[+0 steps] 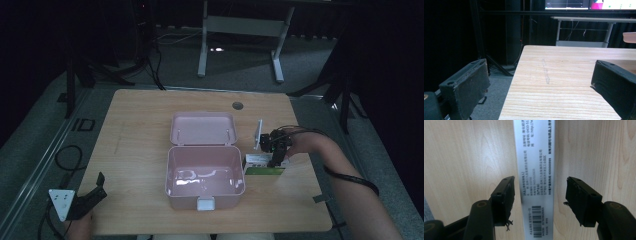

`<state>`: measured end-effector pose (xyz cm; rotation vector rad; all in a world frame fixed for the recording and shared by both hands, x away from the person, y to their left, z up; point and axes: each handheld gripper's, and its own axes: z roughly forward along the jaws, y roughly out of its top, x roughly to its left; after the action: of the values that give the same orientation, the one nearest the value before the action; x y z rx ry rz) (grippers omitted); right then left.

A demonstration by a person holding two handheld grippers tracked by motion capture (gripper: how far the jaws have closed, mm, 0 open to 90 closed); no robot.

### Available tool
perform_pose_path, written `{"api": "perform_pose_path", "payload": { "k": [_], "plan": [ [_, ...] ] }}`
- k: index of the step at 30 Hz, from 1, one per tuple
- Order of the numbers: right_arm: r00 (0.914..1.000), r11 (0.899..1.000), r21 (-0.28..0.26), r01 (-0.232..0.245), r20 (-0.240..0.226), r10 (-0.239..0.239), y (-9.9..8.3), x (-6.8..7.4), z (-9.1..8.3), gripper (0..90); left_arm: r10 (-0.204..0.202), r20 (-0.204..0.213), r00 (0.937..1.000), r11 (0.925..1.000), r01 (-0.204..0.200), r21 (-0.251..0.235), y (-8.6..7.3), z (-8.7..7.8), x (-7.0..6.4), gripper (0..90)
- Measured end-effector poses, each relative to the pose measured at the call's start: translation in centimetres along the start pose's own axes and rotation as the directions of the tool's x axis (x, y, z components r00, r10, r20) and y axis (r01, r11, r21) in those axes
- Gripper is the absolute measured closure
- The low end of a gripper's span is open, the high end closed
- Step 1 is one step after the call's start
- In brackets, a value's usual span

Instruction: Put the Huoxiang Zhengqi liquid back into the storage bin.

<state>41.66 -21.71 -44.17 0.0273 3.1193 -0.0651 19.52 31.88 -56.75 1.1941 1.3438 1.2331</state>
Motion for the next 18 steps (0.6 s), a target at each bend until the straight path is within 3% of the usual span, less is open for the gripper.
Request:
{"api": "perform_pose_path", "payload": {
  "k": [6,12,18],
  "plan": [
    [0.9999,1.000,0.002,0.013,0.000,-0.013,0.49,0.10,0.53,46.0,-0.002,0.000,1.0000,1.0000,0.002,0.000,0.00,0.00,0.02,2.0],
    [0.9996,1.000,0.022,0.021,-0.017,-0.021,0.89,0.17,0.86,59.5,-0.002,0.001,1.0000,1.0000,0.002,0.000,0.00,-0.01,0.03,2.0],
    [0.9991,0.999,0.035,0.037,-0.022,-0.036,0.98,0.40,0.78,61.8,-0.003,0.001,1.0000,1.0000,0.003,0.000,0.00,-0.01,0.04,2.0]
  ]
}}
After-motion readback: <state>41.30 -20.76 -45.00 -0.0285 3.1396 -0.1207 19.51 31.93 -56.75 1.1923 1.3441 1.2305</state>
